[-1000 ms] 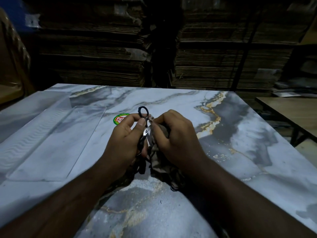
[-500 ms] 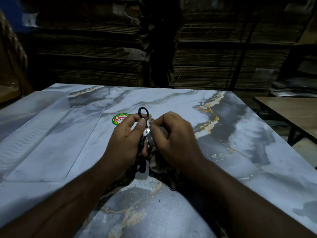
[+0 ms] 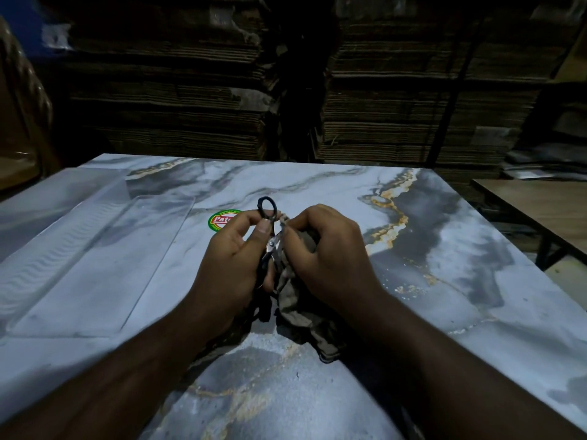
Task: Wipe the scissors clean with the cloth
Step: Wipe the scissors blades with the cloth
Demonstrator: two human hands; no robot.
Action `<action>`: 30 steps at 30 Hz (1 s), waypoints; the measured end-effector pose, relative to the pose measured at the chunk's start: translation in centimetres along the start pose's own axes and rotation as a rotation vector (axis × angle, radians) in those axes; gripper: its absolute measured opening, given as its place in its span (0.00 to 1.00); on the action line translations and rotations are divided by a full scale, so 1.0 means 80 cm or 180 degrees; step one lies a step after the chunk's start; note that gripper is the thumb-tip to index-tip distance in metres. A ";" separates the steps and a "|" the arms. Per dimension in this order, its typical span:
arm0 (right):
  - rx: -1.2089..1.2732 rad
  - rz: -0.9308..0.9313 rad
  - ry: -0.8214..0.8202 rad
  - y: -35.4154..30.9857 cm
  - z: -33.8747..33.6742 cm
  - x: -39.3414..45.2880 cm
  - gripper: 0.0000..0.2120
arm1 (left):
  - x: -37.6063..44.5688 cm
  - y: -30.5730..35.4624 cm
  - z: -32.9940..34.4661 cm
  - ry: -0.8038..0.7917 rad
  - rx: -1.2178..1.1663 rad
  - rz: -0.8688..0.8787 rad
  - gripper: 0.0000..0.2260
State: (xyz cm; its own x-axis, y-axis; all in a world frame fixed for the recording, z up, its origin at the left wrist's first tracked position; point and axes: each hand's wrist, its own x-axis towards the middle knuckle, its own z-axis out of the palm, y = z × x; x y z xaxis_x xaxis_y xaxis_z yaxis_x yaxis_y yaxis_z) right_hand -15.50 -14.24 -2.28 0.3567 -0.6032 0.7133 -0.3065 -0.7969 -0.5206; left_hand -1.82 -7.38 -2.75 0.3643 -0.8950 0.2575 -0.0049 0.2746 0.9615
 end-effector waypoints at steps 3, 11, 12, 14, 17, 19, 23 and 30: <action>0.0079 -0.0085 -0.0136 -0.005 0.002 -0.004 0.06 | 0.000 -0.002 -0.001 0.0045 0.0049 0.0001 0.09; 0.0103 -0.0790 -0.0601 -0.003 -0.008 -0.008 0.02 | 0.002 -0.002 -0.005 0.0040 -0.0162 -0.0122 0.10; 0.0089 -0.0785 -0.0588 -0.002 -0.007 -0.008 0.02 | 0.002 -0.001 -0.005 0.0028 -0.0167 -0.0119 0.10; 0.0039 -0.0649 -0.0409 0.003 -0.005 -0.005 0.04 | 0.002 -0.001 -0.005 -0.0013 -0.0146 -0.0085 0.11; -0.0051 -0.0378 -0.0096 0.009 -0.003 -0.001 0.06 | 0.001 -0.001 -0.003 -0.0033 -0.0155 -0.0045 0.10; 0.0033 -0.0435 -0.0256 0.005 -0.004 -0.004 0.05 | 0.001 -0.001 -0.004 -0.0016 -0.0063 -0.0040 0.10; 0.0081 -0.0443 -0.0374 0.008 -0.008 -0.002 0.05 | 0.001 0.000 -0.003 -0.0036 -0.0092 -0.0094 0.10; 0.0064 -0.0521 -0.0407 0.004 -0.009 -0.007 0.05 | -0.002 0.004 -0.001 -0.0059 -0.0116 -0.0076 0.10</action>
State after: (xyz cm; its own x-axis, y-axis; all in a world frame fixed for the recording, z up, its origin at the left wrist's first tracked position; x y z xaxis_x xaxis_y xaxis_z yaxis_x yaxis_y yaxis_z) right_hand -16.44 -14.12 -2.51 0.5097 -0.4639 0.7245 -0.2180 -0.8843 -0.4129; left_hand -1.75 -7.14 -2.51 0.3465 -0.9078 0.2364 0.0376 0.2653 0.9634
